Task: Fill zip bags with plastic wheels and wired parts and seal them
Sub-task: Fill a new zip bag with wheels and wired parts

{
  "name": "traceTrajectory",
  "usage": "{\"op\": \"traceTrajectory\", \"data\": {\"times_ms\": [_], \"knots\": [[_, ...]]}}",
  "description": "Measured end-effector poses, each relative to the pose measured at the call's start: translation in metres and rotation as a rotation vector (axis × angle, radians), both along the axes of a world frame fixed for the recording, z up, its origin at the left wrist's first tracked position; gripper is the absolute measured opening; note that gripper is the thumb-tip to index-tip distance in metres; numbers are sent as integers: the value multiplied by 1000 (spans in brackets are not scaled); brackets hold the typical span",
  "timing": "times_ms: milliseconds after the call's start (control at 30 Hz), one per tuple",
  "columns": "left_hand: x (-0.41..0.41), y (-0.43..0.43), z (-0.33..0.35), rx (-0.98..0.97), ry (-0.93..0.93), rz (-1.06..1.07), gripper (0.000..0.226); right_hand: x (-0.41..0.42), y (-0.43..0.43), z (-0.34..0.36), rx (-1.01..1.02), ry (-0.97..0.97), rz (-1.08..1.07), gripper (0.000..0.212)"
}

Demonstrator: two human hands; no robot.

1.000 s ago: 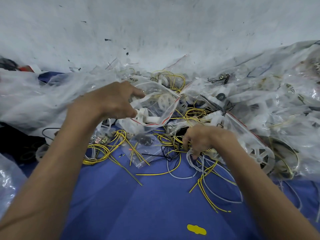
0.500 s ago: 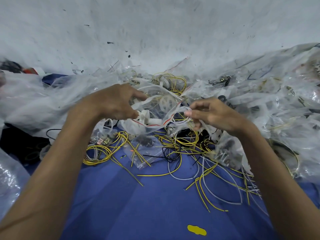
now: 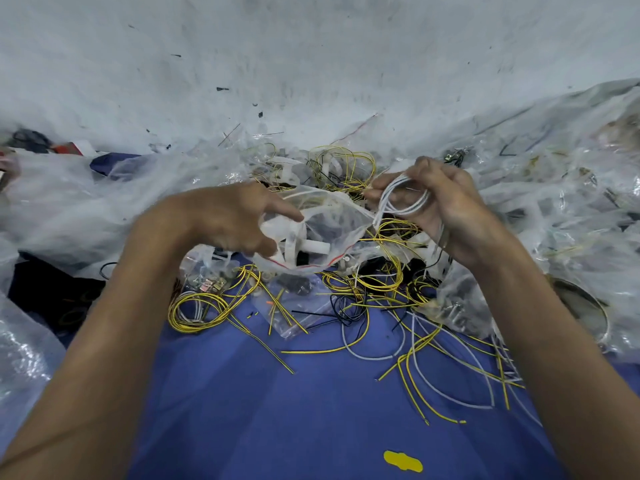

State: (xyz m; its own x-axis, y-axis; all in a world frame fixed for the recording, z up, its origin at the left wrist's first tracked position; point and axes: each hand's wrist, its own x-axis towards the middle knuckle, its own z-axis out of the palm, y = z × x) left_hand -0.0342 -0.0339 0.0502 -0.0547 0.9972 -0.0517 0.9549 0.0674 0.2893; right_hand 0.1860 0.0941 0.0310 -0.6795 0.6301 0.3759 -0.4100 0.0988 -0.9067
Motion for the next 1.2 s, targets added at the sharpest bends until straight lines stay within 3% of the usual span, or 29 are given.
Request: {"op": "traceTrajectory", "data": {"times_ms": [167, 333, 500, 567, 667, 700, 833, 867, 967, 1000, 1100, 1200], "knots": [[4, -5, 1, -47, 68, -10, 84, -1, -1, 2, -53, -88, -77, 20], [16, -7, 3, -66, 110, -28, 100, -3, -9, 6, -29, -183, -41, 24], [25, 0, 0, -39, 121, -16, 93, -9, -26, 16, -40, -234, 84, 29], [26, 4, 0, 126, 154, 15, 82, -13, -35, 19, -11, -199, 109, 27], [23, 12, 1, 570, 104, 120, 71, -22, -47, 20, 117, -195, 58, 20], [21, 13, 2, 640, 70, 131, 71, -25, -50, 20, 169, -224, 9, 21], [17, 11, -4, 285, 132, -8, 70, -26, -54, 19, 548, -539, -273, 22], [19, 10, -2, 334, 113, -8, 67, -25, -55, 19, 653, -621, -304, 25], [28, 8, 8, 764, 32, -3, 64, -29, -61, 24, 844, -674, -368, 28], [31, 6, 12, 792, 13, -57, 67, -33, -64, 28, 902, -680, -403, 29], [36, -1, 17, 639, 34, -214, 65, -44, -65, 39, 1098, -856, -372, 30], [37, -3, 16, 581, 84, -149, 61, -50, -63, 47, 1165, -1154, -132, 26]]}}
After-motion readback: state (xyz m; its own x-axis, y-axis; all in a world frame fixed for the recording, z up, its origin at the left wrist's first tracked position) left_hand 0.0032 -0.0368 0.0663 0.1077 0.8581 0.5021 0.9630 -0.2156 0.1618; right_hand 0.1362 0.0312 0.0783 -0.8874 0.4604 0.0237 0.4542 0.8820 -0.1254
